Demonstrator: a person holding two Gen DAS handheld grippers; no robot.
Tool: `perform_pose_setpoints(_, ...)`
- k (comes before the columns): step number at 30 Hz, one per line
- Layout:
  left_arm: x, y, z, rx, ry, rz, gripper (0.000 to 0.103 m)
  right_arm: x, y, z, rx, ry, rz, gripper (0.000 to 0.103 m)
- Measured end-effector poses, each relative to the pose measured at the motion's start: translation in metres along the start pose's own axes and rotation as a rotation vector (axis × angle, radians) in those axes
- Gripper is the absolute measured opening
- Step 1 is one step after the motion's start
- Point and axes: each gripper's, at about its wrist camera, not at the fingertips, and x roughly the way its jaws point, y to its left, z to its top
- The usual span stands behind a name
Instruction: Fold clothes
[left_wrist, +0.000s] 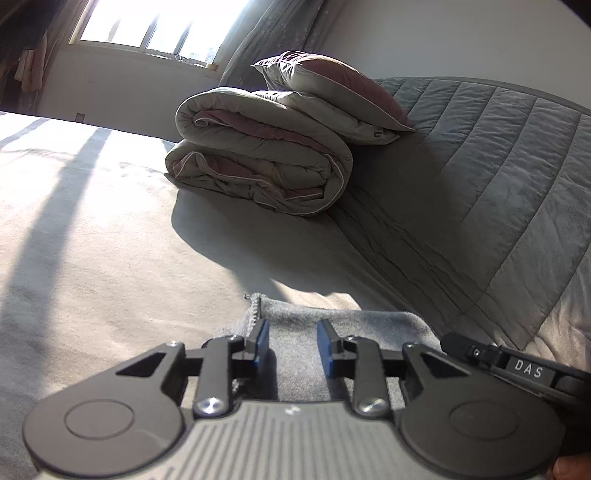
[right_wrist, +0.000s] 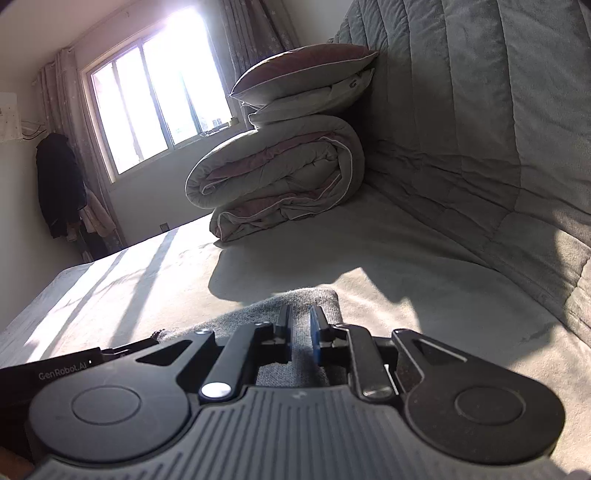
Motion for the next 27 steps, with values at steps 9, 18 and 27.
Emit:
perform_pose_setpoints(9,-0.081,-0.007,0.000,0.078,0.102,0.038,0.053,-0.074,0.032,0.006,0.046,0.018,-0.034,0.040)
perform_pose_setpoints(18,-0.154,0.000,-0.018,0.134,0.206,0.129,0.068,-0.140,0.084,-0.011,0.023,0.051,-0.057,0.049)
perform_pose_setpoints(27,-0.205,0.001,-0.020,0.123,0.232,0.154,0.087,-0.190,0.128,-0.028,-0.023,0.076,-0.114,0.060)
